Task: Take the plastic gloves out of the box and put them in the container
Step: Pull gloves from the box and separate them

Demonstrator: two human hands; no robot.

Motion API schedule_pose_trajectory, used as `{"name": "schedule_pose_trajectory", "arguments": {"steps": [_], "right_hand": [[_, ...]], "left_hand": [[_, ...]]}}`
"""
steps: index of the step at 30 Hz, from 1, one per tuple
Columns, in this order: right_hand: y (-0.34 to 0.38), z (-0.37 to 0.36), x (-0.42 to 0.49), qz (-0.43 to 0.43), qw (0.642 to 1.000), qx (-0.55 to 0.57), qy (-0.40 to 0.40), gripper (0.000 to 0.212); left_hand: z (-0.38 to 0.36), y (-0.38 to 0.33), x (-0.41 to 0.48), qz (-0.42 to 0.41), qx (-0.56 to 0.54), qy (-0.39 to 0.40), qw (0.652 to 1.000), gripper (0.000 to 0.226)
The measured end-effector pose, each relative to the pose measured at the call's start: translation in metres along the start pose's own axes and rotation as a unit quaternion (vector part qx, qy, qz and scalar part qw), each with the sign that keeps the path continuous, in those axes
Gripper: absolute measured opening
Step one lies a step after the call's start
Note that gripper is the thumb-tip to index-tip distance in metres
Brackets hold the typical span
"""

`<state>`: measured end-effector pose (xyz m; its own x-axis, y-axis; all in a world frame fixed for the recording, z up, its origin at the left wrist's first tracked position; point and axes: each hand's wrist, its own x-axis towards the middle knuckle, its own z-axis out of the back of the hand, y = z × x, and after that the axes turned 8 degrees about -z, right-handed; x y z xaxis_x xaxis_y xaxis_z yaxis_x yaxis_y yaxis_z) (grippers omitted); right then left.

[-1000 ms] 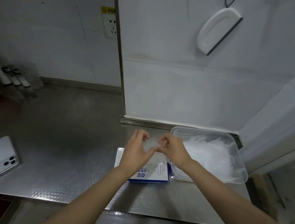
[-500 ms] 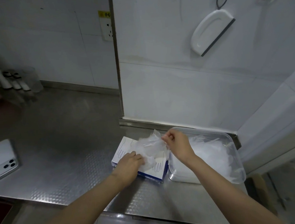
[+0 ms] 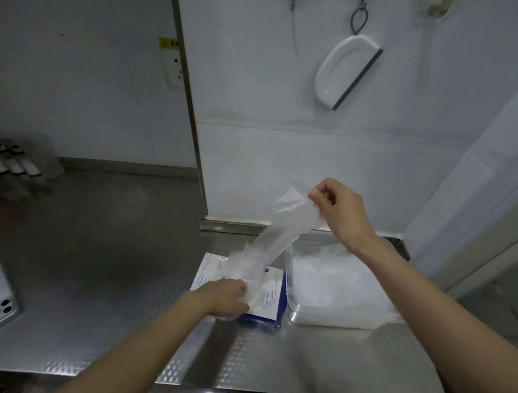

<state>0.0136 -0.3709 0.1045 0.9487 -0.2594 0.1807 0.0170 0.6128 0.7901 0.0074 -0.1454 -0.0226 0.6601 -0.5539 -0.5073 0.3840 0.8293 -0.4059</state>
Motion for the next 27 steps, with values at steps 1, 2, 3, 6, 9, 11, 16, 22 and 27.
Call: {"name": "schedule_pose_trajectory", "arguments": {"steps": [1, 2, 3, 6, 9, 11, 16, 22, 27], "right_hand": [[-0.002, 0.006, 0.001, 0.009, 1.0, -0.026, 0.013, 0.014], [-0.003, 0.012, 0.0, 0.018, 0.998, -0.05, 0.029, 0.015], [-0.005, 0.016, -0.002, 0.024, 0.996, -0.068, 0.044, 0.014], [-0.008, 0.025, -0.008, 0.044, 0.991, -0.093, 0.087, 0.013], [-0.003, 0.03, -0.016, 0.061, 0.985, -0.084, 0.138, 0.015], [0.002, 0.033, -0.021, 0.065, 0.978, -0.069, 0.189, 0.022], [-0.002, 0.039, -0.026, -0.027, 0.977, 0.151, 0.149, 0.007], [-0.033, 0.025, -0.058, -0.189, 0.933, 0.215, 0.217, 0.087], [-0.032, -0.008, -0.069, -0.188, 0.951, 0.216, 0.119, 0.027]], "left_hand": [[0.013, -0.004, -0.003, -0.008, -0.033, -0.021, 0.999, 0.032], [0.025, -0.008, -0.005, -0.021, -0.073, -0.074, 0.994, 0.02], [0.039, -0.014, -0.01, -0.034, -0.119, -0.147, 0.981, 0.007], [0.079, -0.04, -0.022, -0.084, -0.243, -0.357, 0.898, 0.015], [0.104, -0.074, -0.028, -0.135, -0.199, -0.286, 0.928, 0.071], [0.106, -0.094, -0.029, -0.15, -0.156, -0.213, 0.953, 0.077], [0.102, -0.108, -0.013, -0.165, -0.19, -0.264, 0.931, 0.007], [0.097, -0.113, -0.001, -0.088, -0.318, -0.346, 0.878, 0.008], [0.089, -0.124, 0.004, -0.077, -0.315, -0.367, 0.872, 0.008]]}}
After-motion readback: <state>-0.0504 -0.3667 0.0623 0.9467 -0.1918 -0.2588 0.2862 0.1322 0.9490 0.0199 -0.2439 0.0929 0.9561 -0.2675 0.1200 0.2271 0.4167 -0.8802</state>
